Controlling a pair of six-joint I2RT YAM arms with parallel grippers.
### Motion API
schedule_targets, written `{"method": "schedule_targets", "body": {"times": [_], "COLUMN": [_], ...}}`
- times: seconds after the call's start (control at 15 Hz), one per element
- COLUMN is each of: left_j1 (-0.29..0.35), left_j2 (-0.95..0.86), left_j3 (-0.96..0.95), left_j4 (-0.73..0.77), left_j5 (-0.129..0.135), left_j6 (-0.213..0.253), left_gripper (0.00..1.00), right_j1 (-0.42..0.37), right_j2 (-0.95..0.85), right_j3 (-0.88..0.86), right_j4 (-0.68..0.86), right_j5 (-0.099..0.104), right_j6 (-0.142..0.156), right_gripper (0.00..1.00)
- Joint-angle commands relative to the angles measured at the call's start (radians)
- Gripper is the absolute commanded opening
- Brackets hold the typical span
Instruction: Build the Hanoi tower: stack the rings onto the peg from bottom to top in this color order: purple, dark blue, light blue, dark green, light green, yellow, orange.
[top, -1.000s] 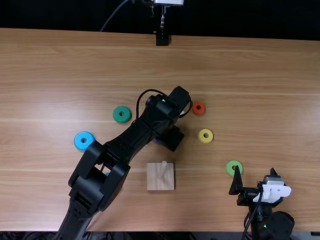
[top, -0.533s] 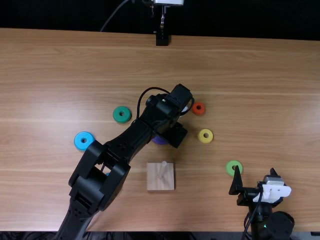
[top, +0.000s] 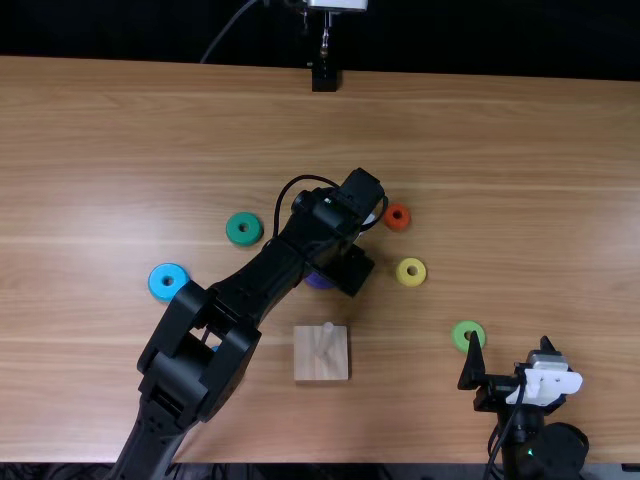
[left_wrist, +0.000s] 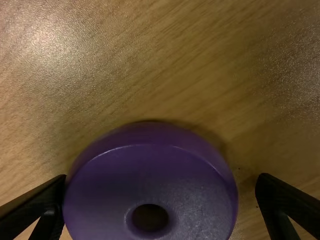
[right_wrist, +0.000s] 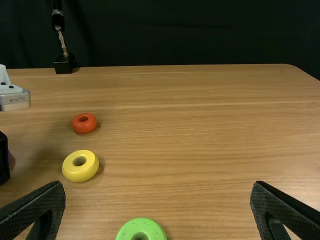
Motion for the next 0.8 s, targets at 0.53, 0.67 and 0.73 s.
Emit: {"method": "schedule_targets", "body": {"times": [0.53,0.67,0.73], "left_j1": [-0.001,0.001,0.002], "left_j2": [-0.019,-0.063,-0.082], "left_j3": [-0.04,-0.045,-0.044], "left_j4": [0.01,0.008,-0.003], "left_j5": [0.062,0.06,0.049], "left_j6": [0.007,0.005,0.005], "left_gripper": [0.0,0.0,0.0], "right_j1": [0.008,0.008,0.008], "right_j2": [-0.013,-0.013,-0.013], "right_j3": [-0.063,-0.063,-0.063], "right_j4": [-0.06,-0.06,-0.06], "right_j5": [0.028,0.03,0.028], "right_j6": [0.005,0.005,0.005], "right_gripper": [1.0,1.0,1.0]}}
